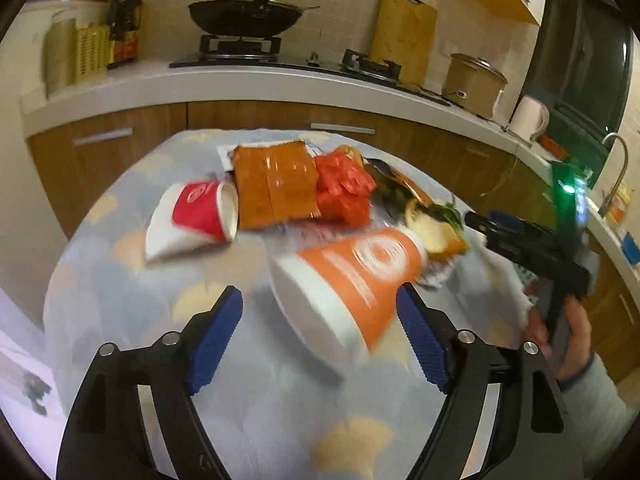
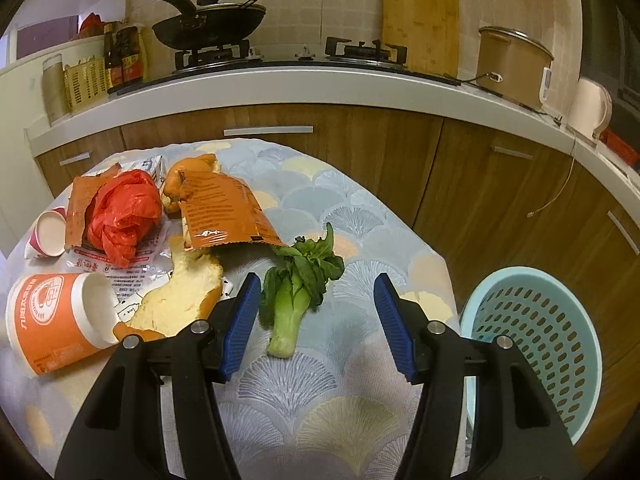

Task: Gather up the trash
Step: 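Grasp the orange paper cup with the left tool while right tool approaches bok choy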

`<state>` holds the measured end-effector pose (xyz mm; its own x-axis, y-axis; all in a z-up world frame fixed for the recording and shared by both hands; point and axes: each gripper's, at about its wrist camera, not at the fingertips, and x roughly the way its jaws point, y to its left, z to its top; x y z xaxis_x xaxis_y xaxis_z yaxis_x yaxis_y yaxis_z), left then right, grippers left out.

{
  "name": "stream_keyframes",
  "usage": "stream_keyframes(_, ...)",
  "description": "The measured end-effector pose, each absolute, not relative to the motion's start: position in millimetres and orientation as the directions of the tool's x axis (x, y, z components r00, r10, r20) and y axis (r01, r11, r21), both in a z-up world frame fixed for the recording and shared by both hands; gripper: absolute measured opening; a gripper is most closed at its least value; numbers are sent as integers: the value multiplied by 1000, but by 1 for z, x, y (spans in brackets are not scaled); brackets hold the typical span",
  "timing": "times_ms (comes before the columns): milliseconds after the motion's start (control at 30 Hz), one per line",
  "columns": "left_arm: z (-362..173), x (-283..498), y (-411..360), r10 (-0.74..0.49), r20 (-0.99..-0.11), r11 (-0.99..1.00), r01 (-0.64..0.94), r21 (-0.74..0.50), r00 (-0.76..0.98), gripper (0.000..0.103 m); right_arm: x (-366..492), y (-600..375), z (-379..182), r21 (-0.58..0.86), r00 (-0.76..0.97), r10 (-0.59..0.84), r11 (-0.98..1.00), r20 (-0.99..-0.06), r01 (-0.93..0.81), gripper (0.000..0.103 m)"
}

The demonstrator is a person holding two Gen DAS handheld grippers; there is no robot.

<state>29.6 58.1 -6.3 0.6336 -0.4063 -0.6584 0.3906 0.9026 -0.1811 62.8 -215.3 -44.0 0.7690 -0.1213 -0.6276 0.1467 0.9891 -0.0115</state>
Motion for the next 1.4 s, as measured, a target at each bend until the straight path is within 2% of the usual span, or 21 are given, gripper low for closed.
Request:
stream_keyframes(133, -20, 60, 37, -405, -706, 893, 418, -169, 581, 77, 62, -212, -44, -31, 772, -134, 989, -622, 147, 55)
stream_keyframes(167, -24, 67, 35, -403, -715, 895, 411, -176, 571, 80, 61, -212, -44, -32, 772, -135, 989, -621, 147, 55)
stream_keyframes(267, -30, 74, 36, -446, -709, 881, 405, -242, 547, 82, 62, -212, -44, -29, 771, -130, 989, -623, 144, 55)
stream_keyframes(533, -43, 71, 22, -468, -718, 868, 418, -267, 514, 83, 61, -208, -45, -48, 777, -137, 990, -614, 136, 55)
stream_keyframes(567, -43, 71, 21, -474, -715, 866, 417, -274, 514, 81, 61, -207, -45, -52, 777, -138, 989, -614, 135, 55)
stream_keyframes(667, -42, 67, 18, -503, -706, 852, 424, -307, 499, 58, 62, -205, -45, -62, 778, -142, 989, -612, 132, 55)
stream_keyframes(800, -37, 44, 18, -396, -710, 910, 350, -221, 582, 51, 61, -204, -45, -65, 781, -142, 989, -608, 129, 55)
stream_keyframes(900, -31, 23, 27, -337, -679, 941, 265, -212, 653, 52, 61, -203, -45, -72, 783, -147, 989, -604, 130, 55)
stream_keyframes(1033, -27, -3, 30, -175, -649, 979, 64, -191, 741, 52, 59, -199, -45, -88, 789, -155, 988, -594, 127, 55)
stream_keyframes(1067, -28, -8, 28, -160, -642, 981, 46, -190, 750, 55, 58, -198, -44, -91, 792, -154, 988, -591, 125, 55)
stream_keyframes(1100, -28, -11, 25, -159, -642, 982, 50, -184, 750, 61, 57, -198, -44, -93, 793, -155, 988, -589, 123, 56)
stream_keyframes(1200, -29, -29, 8, -198, -663, 980, 136, -144, 722, 69, 56, -196, -44, -100, 797, -158, 987, -583, 123, 59)
stream_keyframes(1400, -26, -69, 10, -301, -676, 949, 280, -144, 672, 75, 53, -193, -43, -111, 805, -166, 986, -570, 125, 60)
